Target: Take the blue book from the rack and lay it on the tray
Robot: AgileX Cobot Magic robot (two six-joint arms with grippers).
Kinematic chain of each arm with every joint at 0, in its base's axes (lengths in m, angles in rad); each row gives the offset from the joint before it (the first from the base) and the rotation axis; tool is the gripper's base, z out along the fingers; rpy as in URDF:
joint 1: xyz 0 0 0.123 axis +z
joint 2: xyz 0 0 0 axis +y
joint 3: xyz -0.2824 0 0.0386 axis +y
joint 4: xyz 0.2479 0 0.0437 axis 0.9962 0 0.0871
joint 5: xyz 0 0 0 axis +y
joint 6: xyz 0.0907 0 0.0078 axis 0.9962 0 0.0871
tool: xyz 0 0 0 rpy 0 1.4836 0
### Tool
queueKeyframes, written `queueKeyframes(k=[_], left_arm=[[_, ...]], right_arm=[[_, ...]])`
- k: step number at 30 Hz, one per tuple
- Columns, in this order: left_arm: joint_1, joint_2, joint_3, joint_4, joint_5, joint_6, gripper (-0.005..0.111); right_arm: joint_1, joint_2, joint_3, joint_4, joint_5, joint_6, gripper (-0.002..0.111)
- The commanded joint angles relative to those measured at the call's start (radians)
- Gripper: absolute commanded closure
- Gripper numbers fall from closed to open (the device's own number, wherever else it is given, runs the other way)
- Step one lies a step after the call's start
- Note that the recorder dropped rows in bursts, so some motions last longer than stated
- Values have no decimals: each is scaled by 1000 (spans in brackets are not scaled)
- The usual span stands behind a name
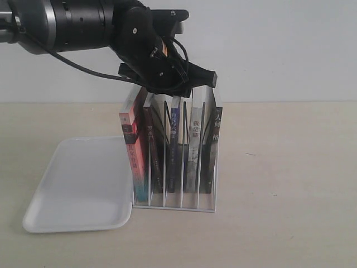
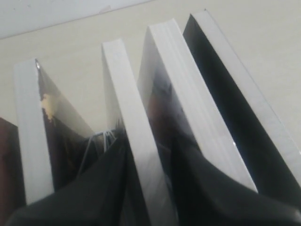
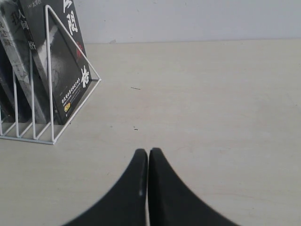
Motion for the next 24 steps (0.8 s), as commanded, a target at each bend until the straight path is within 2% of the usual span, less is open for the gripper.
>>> queueKeyframes(k=[1, 12, 19, 24], left_arm=[[-4, 7, -2, 6, 26, -5, 81], [-4, 7, -2, 6, 38, 16, 80], [-4, 7, -2, 6, 27, 16, 67], [-4, 7, -2, 6, 24, 16, 67]], right_arm=[[-3, -5, -1, -4, -5, -4, 108], [-3, -5, -1, -4, -5, -4, 108], [-3, -5, -1, -4, -5, -4, 108], [-3, -5, -1, -4, -5, -4, 108]])
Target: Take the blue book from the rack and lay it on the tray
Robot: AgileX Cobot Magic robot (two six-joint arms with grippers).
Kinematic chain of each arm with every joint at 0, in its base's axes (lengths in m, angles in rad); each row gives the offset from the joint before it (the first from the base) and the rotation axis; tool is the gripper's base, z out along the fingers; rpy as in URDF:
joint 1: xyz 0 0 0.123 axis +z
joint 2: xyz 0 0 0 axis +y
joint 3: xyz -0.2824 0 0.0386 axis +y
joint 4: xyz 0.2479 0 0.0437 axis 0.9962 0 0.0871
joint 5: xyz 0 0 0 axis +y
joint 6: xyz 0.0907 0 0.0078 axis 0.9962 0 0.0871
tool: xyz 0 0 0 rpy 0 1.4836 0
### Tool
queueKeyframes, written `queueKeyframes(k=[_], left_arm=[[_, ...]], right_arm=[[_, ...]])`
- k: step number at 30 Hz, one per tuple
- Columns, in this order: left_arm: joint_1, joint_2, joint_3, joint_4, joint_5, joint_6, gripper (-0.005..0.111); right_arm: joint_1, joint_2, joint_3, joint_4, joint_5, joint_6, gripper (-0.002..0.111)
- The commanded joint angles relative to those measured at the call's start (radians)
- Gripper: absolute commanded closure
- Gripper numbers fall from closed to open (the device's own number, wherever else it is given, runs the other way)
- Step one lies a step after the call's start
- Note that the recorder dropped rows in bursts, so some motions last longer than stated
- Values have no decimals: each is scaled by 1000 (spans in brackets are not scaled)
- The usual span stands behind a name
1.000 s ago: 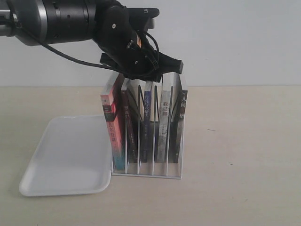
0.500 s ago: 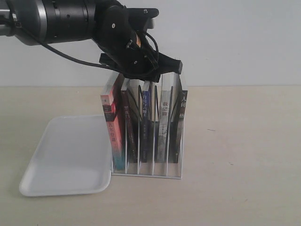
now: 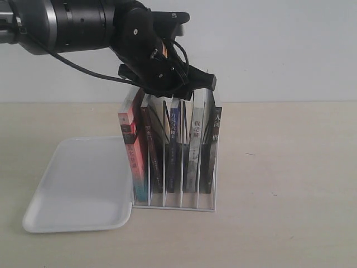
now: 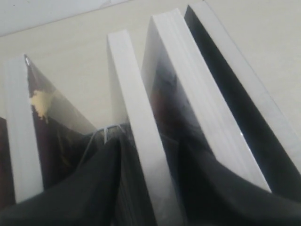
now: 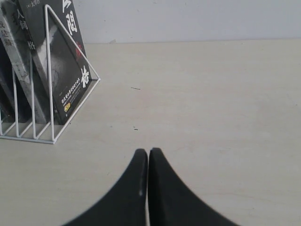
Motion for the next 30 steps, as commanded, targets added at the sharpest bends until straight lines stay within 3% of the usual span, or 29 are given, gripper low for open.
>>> queueKeyframes(k=[1, 4, 9, 13, 30], left_arm=[[-4, 7, -2, 1, 8, 3, 69], [-4, 7, -2, 1, 8, -4, 82], [-4, 7, -2, 1, -1, -11, 86], [-4, 7, -2, 1, -24, -11, 103], [-4, -134, -2, 4, -15, -11, 103]], right_arm=[[-3, -5, -1, -4, -5, -4, 108], [-3, -5, -1, -4, -5, -4, 108], [-3, -5, -1, -4, -5, -4, 108], [-3, -5, -1, -4, -5, -4, 108], [-3, -5, -1, -4, -5, -4, 108]])
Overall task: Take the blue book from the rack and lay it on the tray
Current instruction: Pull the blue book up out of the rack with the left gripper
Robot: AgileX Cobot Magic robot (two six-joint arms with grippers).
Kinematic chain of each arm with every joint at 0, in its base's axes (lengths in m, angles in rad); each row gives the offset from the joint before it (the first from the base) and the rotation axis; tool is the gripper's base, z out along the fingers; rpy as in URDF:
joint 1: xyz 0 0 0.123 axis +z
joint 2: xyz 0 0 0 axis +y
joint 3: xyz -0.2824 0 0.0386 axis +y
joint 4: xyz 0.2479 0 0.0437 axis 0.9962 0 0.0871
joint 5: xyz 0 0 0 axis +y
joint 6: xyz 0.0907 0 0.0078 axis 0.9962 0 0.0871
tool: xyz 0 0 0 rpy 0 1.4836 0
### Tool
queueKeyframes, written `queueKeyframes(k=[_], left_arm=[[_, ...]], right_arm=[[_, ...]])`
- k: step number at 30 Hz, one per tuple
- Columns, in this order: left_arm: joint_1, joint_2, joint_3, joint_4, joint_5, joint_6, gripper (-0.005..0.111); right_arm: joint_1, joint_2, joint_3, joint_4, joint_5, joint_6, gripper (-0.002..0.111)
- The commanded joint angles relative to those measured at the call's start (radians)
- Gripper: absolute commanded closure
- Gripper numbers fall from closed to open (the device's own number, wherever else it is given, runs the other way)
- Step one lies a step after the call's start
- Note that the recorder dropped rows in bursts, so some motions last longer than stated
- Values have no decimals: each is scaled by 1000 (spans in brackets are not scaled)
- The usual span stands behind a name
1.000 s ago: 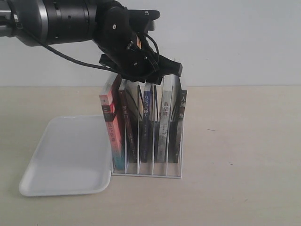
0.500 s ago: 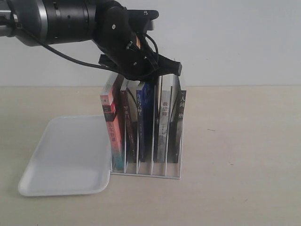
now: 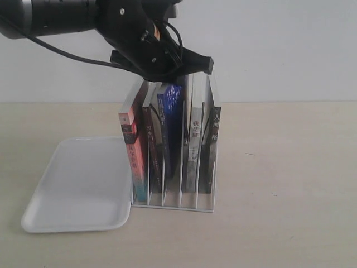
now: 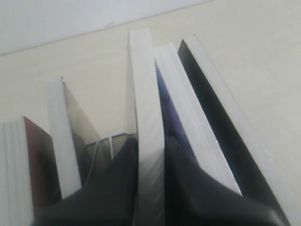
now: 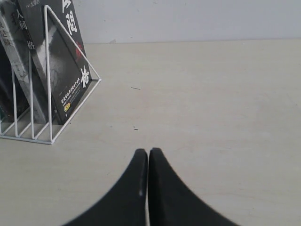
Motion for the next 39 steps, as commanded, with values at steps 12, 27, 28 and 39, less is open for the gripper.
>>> queueKeyframes(k=[12, 27, 28, 39], left_arm=[[-4, -184, -6, -4, 38, 19, 103], [-4, -356, -6, -53, 67, 63, 103], [-4, -378, -6, -53, 67, 67, 103], [-4, -505, -6, -53, 170, 126, 103]], right_arm=[[-3, -5, -1, -4, -5, -4, 108], [-3, -5, -1, -4, -5, -4, 108], [-3, -5, -1, -4, -5, -4, 108], [-3, -5, -1, -4, -5, -4, 108]])
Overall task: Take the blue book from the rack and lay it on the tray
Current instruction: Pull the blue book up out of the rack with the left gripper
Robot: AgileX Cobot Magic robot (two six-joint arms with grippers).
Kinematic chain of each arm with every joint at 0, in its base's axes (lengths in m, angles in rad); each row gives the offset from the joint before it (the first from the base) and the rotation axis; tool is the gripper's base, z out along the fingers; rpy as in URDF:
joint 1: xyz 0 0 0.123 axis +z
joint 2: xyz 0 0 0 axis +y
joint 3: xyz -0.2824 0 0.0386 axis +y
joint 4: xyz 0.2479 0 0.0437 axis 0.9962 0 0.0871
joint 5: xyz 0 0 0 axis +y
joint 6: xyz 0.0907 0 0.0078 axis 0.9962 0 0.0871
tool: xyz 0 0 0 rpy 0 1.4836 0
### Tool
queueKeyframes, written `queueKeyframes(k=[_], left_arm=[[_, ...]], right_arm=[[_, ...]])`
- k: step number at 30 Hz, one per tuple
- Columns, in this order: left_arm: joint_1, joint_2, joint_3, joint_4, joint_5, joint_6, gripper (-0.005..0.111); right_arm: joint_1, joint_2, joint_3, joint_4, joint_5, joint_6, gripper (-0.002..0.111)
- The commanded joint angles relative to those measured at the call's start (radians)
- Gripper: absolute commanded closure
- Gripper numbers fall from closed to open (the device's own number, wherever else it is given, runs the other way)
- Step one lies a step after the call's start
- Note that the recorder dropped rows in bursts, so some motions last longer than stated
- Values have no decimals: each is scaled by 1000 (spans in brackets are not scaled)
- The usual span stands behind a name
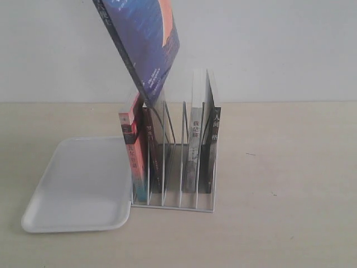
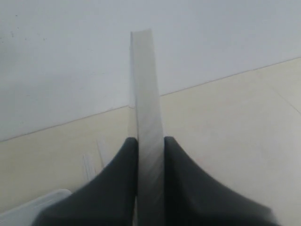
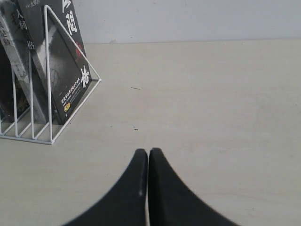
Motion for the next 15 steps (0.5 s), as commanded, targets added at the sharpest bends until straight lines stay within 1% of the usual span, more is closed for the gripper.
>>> queueKeyframes(k=[1, 5, 12, 15], left_arm=[[-4, -64, -6, -8, 45, 43, 103], [-4, -103, -6, -4, 83, 89, 103], [-4, -166, -6, -4, 191, 171, 103], [-4, -197, -6, -23, 240, 234, 103]], right_arm=[[-3, -5, -1, -4, -5, -4, 108], [-3, -5, -1, -4, -5, -4, 108], [-3, -5, -1, -4, -5, -4, 108], [-3, -5, -1, -4, -5, -4, 108]])
